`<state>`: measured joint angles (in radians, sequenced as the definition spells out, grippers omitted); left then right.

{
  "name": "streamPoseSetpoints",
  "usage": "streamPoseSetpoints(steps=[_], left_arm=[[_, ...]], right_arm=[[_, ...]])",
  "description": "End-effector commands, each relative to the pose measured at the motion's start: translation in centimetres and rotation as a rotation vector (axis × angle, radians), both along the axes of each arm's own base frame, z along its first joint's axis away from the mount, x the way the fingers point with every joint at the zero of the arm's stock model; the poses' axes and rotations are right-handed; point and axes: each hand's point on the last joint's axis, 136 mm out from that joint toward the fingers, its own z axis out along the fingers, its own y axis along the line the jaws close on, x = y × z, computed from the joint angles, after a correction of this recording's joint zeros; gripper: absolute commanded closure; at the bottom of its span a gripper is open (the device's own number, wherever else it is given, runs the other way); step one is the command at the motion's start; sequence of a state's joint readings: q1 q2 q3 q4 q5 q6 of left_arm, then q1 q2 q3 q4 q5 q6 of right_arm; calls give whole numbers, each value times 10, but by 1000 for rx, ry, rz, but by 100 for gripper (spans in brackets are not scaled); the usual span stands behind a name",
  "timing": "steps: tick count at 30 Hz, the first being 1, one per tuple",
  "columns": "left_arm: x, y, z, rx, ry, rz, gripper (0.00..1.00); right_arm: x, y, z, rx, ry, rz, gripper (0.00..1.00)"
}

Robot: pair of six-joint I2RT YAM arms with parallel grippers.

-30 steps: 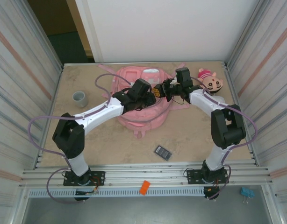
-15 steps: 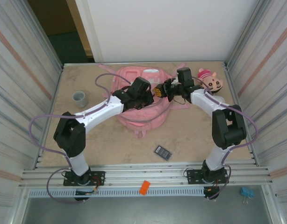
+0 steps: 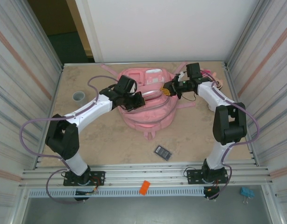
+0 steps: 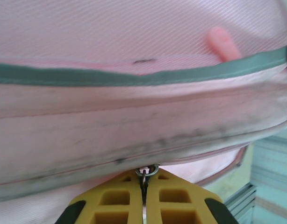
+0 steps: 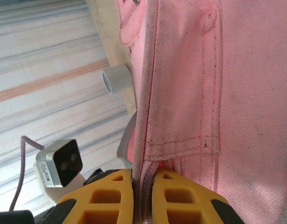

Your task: Pack books, pencil case, and school supplies into a backpack

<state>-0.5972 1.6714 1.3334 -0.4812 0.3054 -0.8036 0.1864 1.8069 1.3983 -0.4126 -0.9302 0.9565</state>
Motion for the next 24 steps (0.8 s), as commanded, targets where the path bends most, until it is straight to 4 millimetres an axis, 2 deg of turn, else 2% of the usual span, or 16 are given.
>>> streamPoseSetpoints(steps=[1, 3, 5, 6, 8, 10, 18, 21, 24], left_arm=[[-14, 33, -2, 165, -20, -68, 100], [-12, 44, -7, 210, -31, -71, 100], [-7, 44, -4, 202, -60, -75, 100], [-4, 41, 0, 184, -78, -77, 100], [4, 29, 13, 122, -120, -79, 100], [11, 20, 22, 71, -141, -65, 100], [20, -5, 41, 4, -169, -56, 100], [20, -12, 44, -8, -166, -58, 100], [18, -16, 44, -7, -164, -69, 100]], right_arm=[[0, -12, 22, 47, -77, 67, 100], [2, -22, 22, 29, -71, 54, 100], [1, -32, 20, 6, -55, 40, 100], [0, -34, 21, 2, -47, 32, 93], [-5, -35, 23, 24, 2, 6, 63], [-14, -32, 26, 59, 49, -10, 54], [-56, -23, 31, 115, 187, -138, 49], [-60, -12, 38, 128, 185, -154, 48], [-57, -4, 32, 124, 202, -188, 48]])
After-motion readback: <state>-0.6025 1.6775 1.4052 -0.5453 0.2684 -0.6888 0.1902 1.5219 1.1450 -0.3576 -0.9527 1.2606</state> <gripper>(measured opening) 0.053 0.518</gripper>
